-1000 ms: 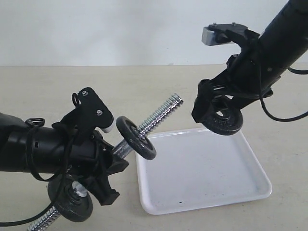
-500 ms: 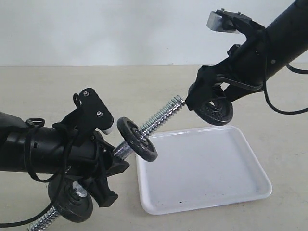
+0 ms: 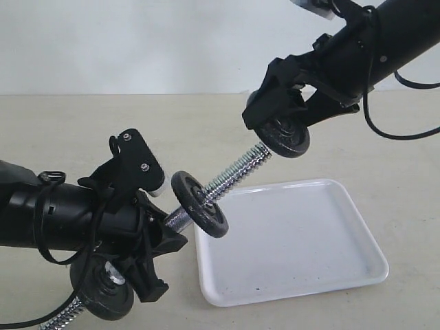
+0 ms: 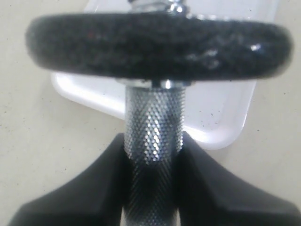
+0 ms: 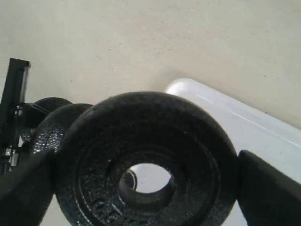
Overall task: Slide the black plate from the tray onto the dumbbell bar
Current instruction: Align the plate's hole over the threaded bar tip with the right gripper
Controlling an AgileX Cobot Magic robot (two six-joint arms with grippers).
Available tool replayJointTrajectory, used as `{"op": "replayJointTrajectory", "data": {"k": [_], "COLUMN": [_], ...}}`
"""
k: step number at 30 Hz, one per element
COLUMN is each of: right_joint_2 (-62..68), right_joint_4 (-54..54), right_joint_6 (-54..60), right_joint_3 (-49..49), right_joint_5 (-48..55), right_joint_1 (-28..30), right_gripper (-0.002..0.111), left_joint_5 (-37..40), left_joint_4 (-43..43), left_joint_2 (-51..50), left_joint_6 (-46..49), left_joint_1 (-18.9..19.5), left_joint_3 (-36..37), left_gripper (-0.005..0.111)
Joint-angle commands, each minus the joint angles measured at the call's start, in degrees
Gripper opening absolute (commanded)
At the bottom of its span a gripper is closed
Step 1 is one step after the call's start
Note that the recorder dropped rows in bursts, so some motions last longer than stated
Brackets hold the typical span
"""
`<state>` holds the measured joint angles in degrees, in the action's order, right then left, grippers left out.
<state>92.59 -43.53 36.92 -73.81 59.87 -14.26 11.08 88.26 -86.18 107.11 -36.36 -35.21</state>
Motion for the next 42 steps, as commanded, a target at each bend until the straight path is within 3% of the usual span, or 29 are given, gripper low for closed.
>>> {"op": "replayJointTrajectory", "data": {"k": [1,29,42], "right_joint_2": [-1.34,-1.2,-1.08], "right_joint_4": [-2.46,-2.87,-10.99], "right_joint_6": [0.1,1.15,5.78], "right_joint_3": [-1.1,-1.1,-1.1], "right_joint_5": [2.3,3.98,2.04], "right_joint_1": [0.02,0.02,0.02], "right_gripper": [0.0,0.0,0.0], "left_joint_5": [2.02,3.79,6.26], "left_joint_4": [1.58,2.34,1.86], "left_joint_2": [3.0,8.13,8.13], "left_joint_6": [0.43,0.68,1.72], "left_joint_1": [-0.2,-0.2,-0.2], "left_joint_3": [-2.03,-2.14,-2.14], "left_gripper": [0.004,0.004,0.004]}}
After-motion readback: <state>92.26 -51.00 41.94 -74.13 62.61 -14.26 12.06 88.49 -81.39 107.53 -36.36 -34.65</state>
